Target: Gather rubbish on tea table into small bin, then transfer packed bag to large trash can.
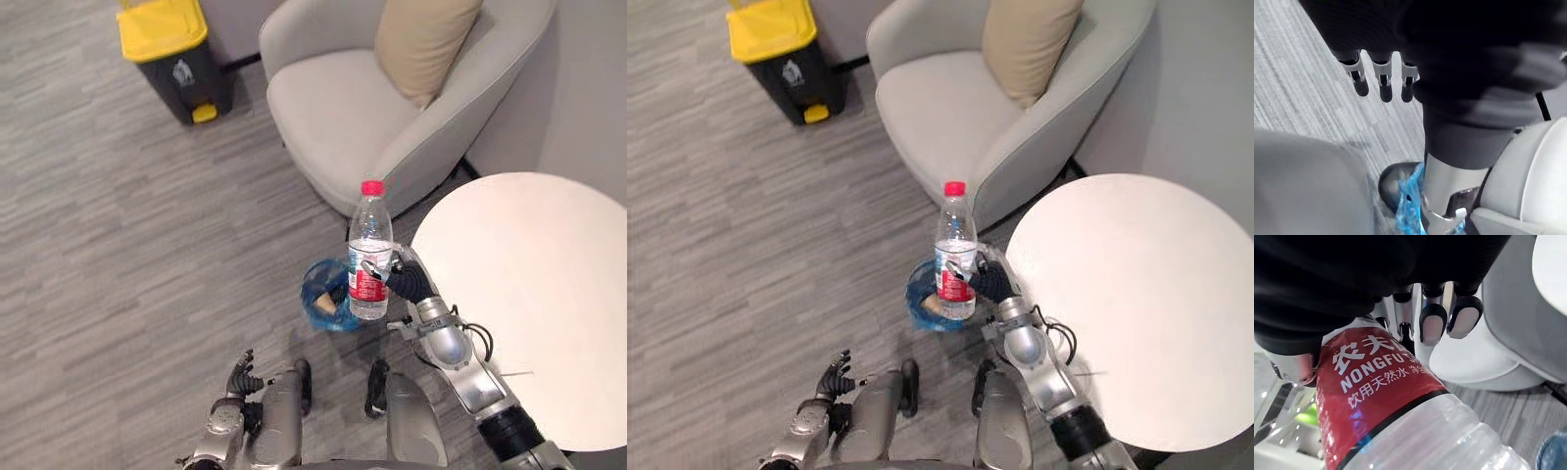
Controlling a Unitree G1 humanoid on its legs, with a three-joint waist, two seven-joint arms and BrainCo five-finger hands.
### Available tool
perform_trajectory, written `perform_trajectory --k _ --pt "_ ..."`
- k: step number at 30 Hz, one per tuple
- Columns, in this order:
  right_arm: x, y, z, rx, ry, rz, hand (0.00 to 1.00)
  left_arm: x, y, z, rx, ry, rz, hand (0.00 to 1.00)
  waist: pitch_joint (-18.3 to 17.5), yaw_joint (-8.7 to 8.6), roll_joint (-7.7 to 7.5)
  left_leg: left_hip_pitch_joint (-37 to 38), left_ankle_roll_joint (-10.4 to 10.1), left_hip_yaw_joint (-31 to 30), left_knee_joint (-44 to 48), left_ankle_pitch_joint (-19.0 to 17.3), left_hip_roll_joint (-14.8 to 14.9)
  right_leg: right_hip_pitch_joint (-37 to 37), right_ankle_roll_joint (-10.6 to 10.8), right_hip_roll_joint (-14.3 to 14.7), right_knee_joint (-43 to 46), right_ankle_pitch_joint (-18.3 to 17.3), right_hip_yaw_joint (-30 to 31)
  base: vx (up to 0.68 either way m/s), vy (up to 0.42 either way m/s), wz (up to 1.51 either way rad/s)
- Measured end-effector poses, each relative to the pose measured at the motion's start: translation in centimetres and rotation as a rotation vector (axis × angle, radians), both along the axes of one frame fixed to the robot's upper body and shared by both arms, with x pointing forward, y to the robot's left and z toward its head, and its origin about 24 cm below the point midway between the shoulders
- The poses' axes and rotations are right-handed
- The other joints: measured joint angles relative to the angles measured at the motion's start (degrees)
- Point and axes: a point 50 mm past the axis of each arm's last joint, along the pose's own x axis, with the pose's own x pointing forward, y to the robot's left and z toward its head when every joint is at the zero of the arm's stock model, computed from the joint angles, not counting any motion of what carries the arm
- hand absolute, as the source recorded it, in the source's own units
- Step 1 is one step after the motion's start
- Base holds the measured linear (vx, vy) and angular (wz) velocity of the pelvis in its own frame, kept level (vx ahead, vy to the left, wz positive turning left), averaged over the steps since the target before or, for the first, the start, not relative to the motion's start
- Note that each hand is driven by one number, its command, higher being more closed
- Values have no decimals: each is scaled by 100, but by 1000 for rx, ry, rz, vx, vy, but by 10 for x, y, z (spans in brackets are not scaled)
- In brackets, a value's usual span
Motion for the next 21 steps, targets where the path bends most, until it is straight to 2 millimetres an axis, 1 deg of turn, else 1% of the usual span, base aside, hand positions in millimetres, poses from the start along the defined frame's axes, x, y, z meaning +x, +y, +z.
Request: perform_trajectory --k 1,3,5,6,7,8,10,12,13,14,17,19,21 --pt "4 2 6 -25 -22 21 100 2 6 2 11 -7 19 0 170 -14 28 -133 -30 -11 41 30 6 -68 -11 -48 66 -6 -96 -187 -61 41" --pt "10 3 12 -52 -45 40 100 0 12 2 21 1 42 0 240 2 26 -365 -36 -13 57 68 -2 -308 -27 -124 160 -14 -147 -145 -47 29" --pt "21 2 18 -81 -61 37 100 -1 14 2 17 -2 55 0 260 21 33 -737 -24 -13 95 220 -6 -664 -33 -197 266 25 -224 -86 -28 21" --pt "24 2 19 -91 -61 32 100 0 14 2 16 -4 56 0 264 29 37 -845 -23 -15 120 228 -4 -752 -46 -207 291 32 -241 -62 -28 17" --pt "31 -2 20 -118 -60 21 100 3 14 3 13 -12 57 0 295 102 45 -1009 -9 -12 168 289 2 -912 -75 -217 350 46 -241 -28 -18 8" --pt "38 -4 23 -146 -61 11 100 4 13 4 11 -15 58 0 343 138 56 -1160 -3 -17 262 324 17 -1042 -104 -219 403 62 -253 -20 -14 4" --pt "48 -4 29 -185 -75 10 100 5 14 5 15 -22 67 0 365 149 62 -1451 15 -33 413 332 26 -1286 -130 -235 513 73 -266 -12 1 5" --pt "56 -4 37 -210 -94 2 100 12 13 7 9 -36 80 0 382 191 76 -1768 43 -36 615 317 53 -1555 -136 -247 652 68 -272 -5 4 2" --pt "59 -5 41 -214 -104 -12 100 18 11 10 6 -53 76 0 396 264 81 -1955 53 -39 693 310 54 -1731 -141 -268 735 64 -279 -15 18 5" --pt "63 -5 45 -216 -117 -24 100 26 10 15 3 -76 71 0 462 282 79 -2087 57 -40 764 308 47 -1844 -155 -301 808 51 -289 -23 22 9" --pt "67 -2 53 -210 -146 -30 100 37 8 22 -15 -117 95 0 500 290 87 -2470 111 -74 985 266 44 -2163 -179 -358 1003 1 -332 -38 12 11" --pt "70 1 62 -197 -186 -45 100 50 4 31 -29 -164 98 0 505 289 87 -2905 122 -19 1139 222 88 -2557 -189 -431 1190 -26 -367 -53 -7 16" --pt "73 5 69 -189 -208 -59 100 58 4 38 -41 -208 124 0 507 296 85 -3195 132 -14 1247 256 101 -2830 -185 -461 1309 -29 -377 -44 -3 10"
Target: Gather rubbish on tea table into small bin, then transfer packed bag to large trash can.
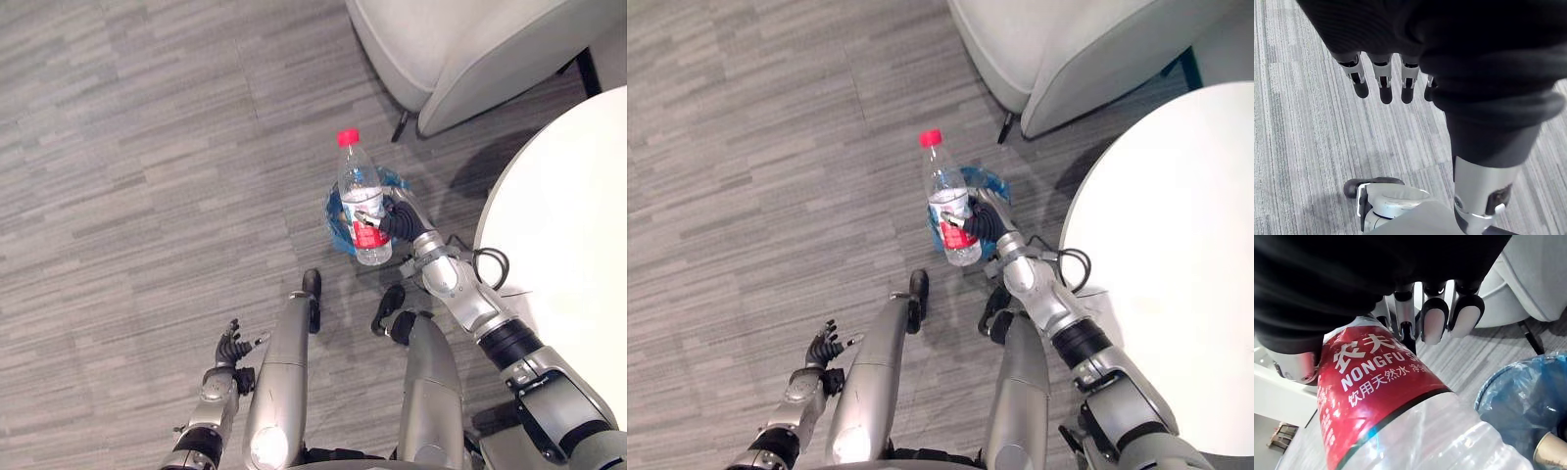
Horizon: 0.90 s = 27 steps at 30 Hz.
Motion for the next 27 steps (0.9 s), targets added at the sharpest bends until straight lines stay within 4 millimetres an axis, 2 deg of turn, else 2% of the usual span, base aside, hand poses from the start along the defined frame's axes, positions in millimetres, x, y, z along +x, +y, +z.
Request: perform_trajectory --k 4,15,18,23,24,27 --pt "8 -4 21 66 -76 -70 100 18 -6 17 -30 -91 15 0 96 133 -33 -504 20 -8 217 16 -8 -504 -22 -72 252 -28 17 -22 0 4" --pt "23 -28 63 226 -233 -269 100 32 -7 36 -62 -186 59 0 157 137 -109 -1498 28 -47 599 66 -38 -1486 -5 -259 829 -240 15 -36 -21 8" --pt "27 -32 70 238 -254 -310 100 35 -8 38 -70 -202 64 0 157 136 -110 -1691 -2 -66 637 84 -38 -1685 -24 -270 913 -266 10 -66 -20 5" --pt "31 -37 68 238 -238 -351 100 37 -8 41 -73 -217 71 0 157 138 -110 -1763 -43 -81 627 113 -31 -1781 -48 -274 955 -284 -3 -47 -14 2" --pt "31 -37 70 241 -245 -352 0 37 -7 41 -80 -219 83 0 157 137 -110 -1786 -52 -81 620 119 -28 -1809 -48 -273 955 -283 -3 -41 -7 0" --pt "32 -38 70 252 -243 -356 0 37 -7 41 -81 -220 86 0 156 132 -110 -1810 -62 -81 609 127 -22 -1839 -52 -266 958 -281 -4 -40 -4 0"
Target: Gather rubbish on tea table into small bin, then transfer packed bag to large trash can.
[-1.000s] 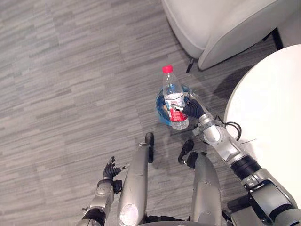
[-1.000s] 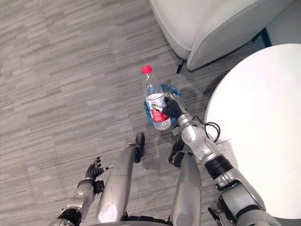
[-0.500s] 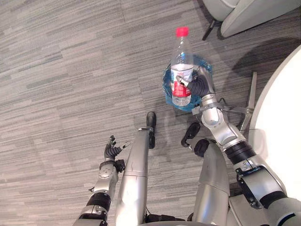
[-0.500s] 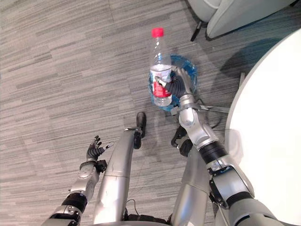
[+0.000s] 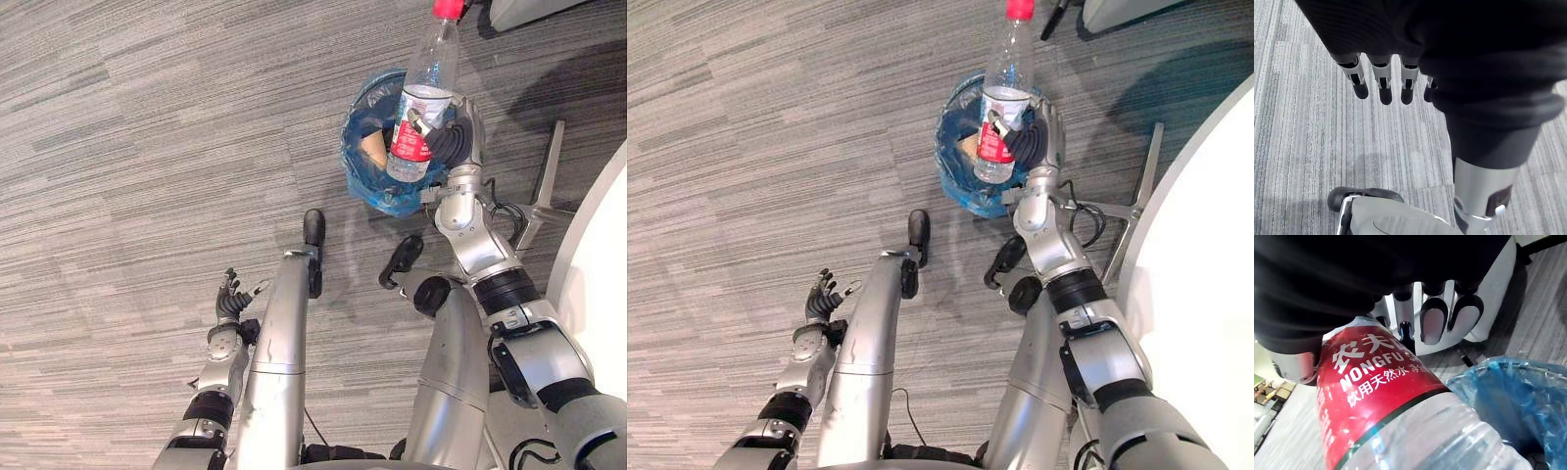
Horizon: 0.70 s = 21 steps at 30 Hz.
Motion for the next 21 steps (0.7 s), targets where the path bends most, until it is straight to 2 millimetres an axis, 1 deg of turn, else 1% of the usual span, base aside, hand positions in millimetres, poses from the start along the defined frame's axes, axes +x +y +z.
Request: perform_trajectory --k 9,13,18,19,21 --pt "3 7 -9 26 35 19 0 1 0 2 -4 -9 0 0 -1 -11 0 -35 -12 -7 -5 7 0 -47 -5 2 16 1 3 -42 0 0" --pt "1 13 -22 37 76 46 0 1 0 3 -3 -14 0 0 -17 -12 -22 -28 -22 -11 -3 14 0 -45 -14 5 30 4 3 -45 1 0" --pt "-3 19 -36 52 117 74 0 1 1 3 -2 -14 3 0 -32 -13 -47 -17 -38 -19 6 24 10 -40 -16 14 50 1 3 -49 0 -1" --pt "-8 21 -37 55 102 96 0 1 1 3 -2 -15 4 0 -32 -12 -48 -14 -43 -17 15 27 14 -36 -18 19 60 0 3 -50 2 -2" --pt "-13 25 -34 63 77 122 0 1 2 3 1 -14 5 0 -33 -15 -50 -5 -45 -15 22 29 24 -28 -18 28 61 0 4 -51 3 -3"
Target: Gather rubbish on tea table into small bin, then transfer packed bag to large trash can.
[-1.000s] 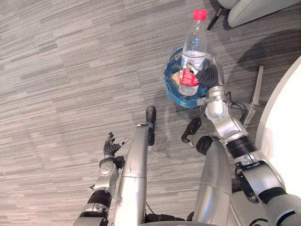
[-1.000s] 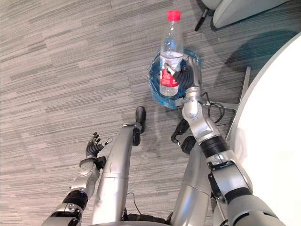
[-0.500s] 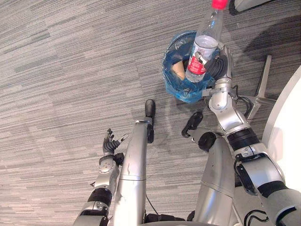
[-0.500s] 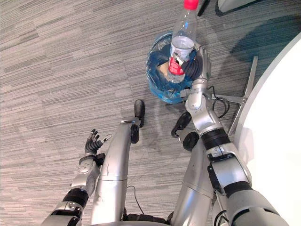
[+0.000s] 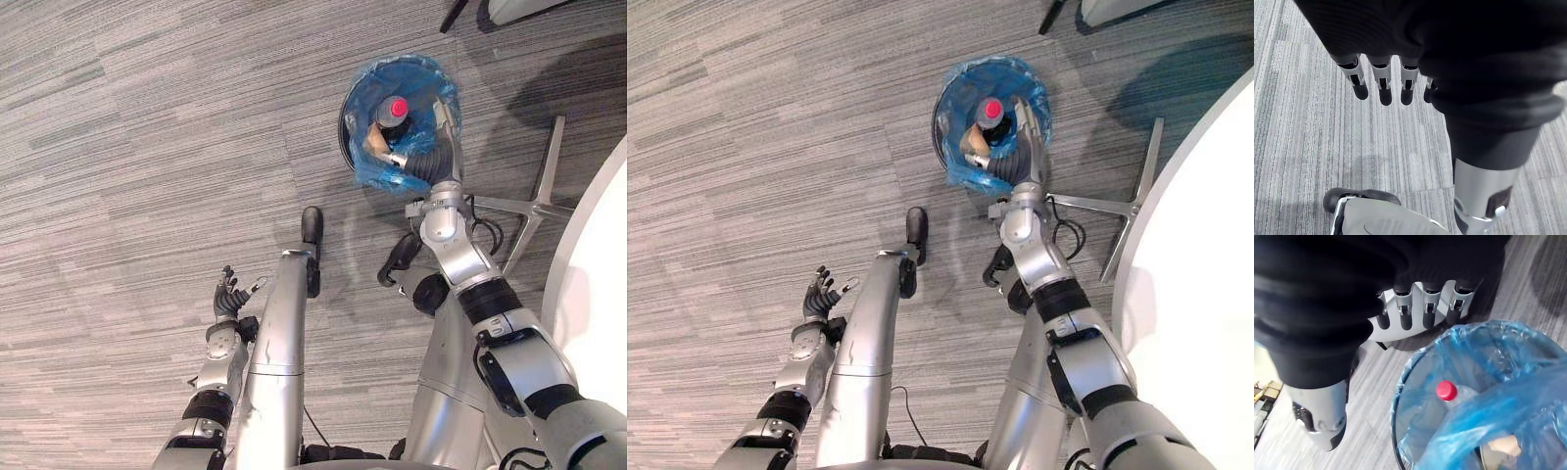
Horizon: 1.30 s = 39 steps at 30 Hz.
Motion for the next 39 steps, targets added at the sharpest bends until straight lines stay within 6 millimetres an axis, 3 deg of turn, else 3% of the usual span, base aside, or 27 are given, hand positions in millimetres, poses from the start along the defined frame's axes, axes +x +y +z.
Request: perform_trajectory --k 3,6,15,25,38,39 --pt "-6 6 2 -3 -25 44 0 0 3 1 9 0 1 0 -30 -4 -49 21 -2 31 4 1 46 8 -4 35 -10 3 10 -21 1 -8" --pt "-9 11 -2 -30 -22 70 0 0 8 2 17 -2 11 0 -116 1 -194 51 -25 41 -29 8 88 19 -15 83 -36 0 9 -6 -1 -5" --pt "-13 14 -7 -301 -36 96 0 0 8 2 24 -3 9 0 -119 2 -200 160 -53 51 -216 72 95 128 -34 90 -177 5 -49 -14 2 2" --pt "5 15 -26 -554 52 48 0 1 8 3 27 -9 9 0 -119 7 -200 77 -48 26 -396 96 99 134 -88 70 -335 35 -198 -7 3 4" --pt "30 3 -31 -652 182 -79 0 6 6 7 36 -30 18 0 -121 9 -199 -417 -24 56 -345 214 88 -345 -150 -35 -170 18 -235 -19 6 5" --pt "31 2 -31 -654 187 -85 100 6 6 7 36 -31 18 0 -121 9 -199 -438 -32 53 -345 217 85 -370 -149 -39 -162 16 -235 -50 16 4"
